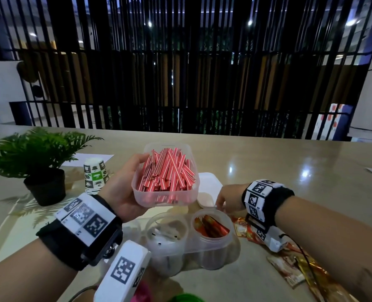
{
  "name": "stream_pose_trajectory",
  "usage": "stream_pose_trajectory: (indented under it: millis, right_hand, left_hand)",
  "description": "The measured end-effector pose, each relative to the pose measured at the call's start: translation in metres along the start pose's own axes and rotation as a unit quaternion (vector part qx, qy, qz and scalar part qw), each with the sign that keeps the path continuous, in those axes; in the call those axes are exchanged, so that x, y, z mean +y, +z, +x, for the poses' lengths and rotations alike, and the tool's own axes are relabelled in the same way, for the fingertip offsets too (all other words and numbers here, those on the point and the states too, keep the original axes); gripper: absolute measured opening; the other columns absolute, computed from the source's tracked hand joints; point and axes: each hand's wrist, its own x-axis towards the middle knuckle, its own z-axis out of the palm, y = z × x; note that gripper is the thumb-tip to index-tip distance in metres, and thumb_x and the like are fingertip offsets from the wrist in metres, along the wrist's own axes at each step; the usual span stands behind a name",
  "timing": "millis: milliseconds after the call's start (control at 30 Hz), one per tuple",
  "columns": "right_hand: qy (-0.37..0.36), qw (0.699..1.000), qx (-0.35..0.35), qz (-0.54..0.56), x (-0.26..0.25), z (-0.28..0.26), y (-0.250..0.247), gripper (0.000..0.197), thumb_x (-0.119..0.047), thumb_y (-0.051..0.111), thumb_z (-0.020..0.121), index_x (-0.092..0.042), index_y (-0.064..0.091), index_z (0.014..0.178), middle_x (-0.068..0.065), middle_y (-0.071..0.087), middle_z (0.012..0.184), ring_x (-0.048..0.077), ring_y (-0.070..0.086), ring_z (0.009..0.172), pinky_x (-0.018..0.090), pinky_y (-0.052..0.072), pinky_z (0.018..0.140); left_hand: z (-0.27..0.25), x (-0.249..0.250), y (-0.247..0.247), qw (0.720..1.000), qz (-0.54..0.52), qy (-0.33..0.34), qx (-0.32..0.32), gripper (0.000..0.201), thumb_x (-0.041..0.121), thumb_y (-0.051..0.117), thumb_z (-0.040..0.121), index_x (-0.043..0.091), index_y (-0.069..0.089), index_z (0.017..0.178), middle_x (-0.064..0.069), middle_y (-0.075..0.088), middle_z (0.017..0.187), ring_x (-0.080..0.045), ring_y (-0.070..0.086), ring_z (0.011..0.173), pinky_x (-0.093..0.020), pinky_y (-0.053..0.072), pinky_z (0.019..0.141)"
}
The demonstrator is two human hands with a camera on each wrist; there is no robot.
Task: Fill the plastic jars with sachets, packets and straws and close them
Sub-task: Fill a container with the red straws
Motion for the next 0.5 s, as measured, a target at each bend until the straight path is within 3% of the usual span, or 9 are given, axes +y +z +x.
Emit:
stream_pose_trajectory:
  millis: [167, 300, 400, 500]
  right_hand:
    - [-0.011, 0.999, 0.040, -0.005, 0.006, -0.005, -0.002, 0.033, -0.015, 0.060, 0.090, -0.019, 0.065, 0.123, 0.000, 0.061, 0.125, 0.020, 0.057, 0.112, 0.027, 0.044, 0.089]
    - [-0.023, 0.987, 0.156, 0.024, 0.013, -0.008, -0.006, 0.025, -0.014, 0.068, 0.083, -0.019, 0.073, 0.107, 0.000, 0.063, 0.116, 0.020, 0.059, 0.106, 0.030, 0.049, 0.090]
    - [-0.037, 0.974, 0.222, -0.002, 0.015, -0.008, -0.003, 0.018, -0.008, 0.060, 0.084, -0.013, 0.073, 0.095, 0.004, 0.067, 0.102, 0.022, 0.061, 0.094, 0.026, 0.048, 0.078]
    - [-0.037, 0.964, 0.263, 0.010, 0.020, -0.008, -0.002, 0.013, -0.006, 0.053, 0.085, -0.014, 0.062, 0.089, 0.003, 0.061, 0.090, 0.023, 0.057, 0.086, 0.026, 0.041, 0.069]
  left_hand:
    - [0.000, -0.002, 0.001, 1.000, -0.006, 0.000, 0.008, 0.046, 0.042, 0.040, 0.095, 0.002, 0.063, 0.095, -0.016, 0.070, 0.074, -0.024, 0.068, 0.056, -0.029, 0.056, 0.048]
    - [-0.003, -0.003, 0.002, 1.000, 0.001, -0.003, 0.010, 0.046, 0.042, 0.039, 0.096, 0.002, 0.062, 0.094, -0.016, 0.069, 0.075, -0.024, 0.068, 0.057, -0.028, 0.057, 0.050]
    - [-0.004, -0.004, 0.004, 1.000, 0.000, -0.004, 0.016, 0.045, 0.042, 0.039, 0.095, 0.003, 0.062, 0.092, -0.015, 0.068, 0.075, -0.023, 0.067, 0.057, -0.028, 0.056, 0.050]
    - [-0.005, -0.005, 0.005, 1.000, 0.000, -0.005, 0.020, 0.043, 0.041, 0.042, 0.093, 0.003, 0.062, 0.097, -0.015, 0.066, 0.082, -0.024, 0.067, 0.061, -0.029, 0.058, 0.055]
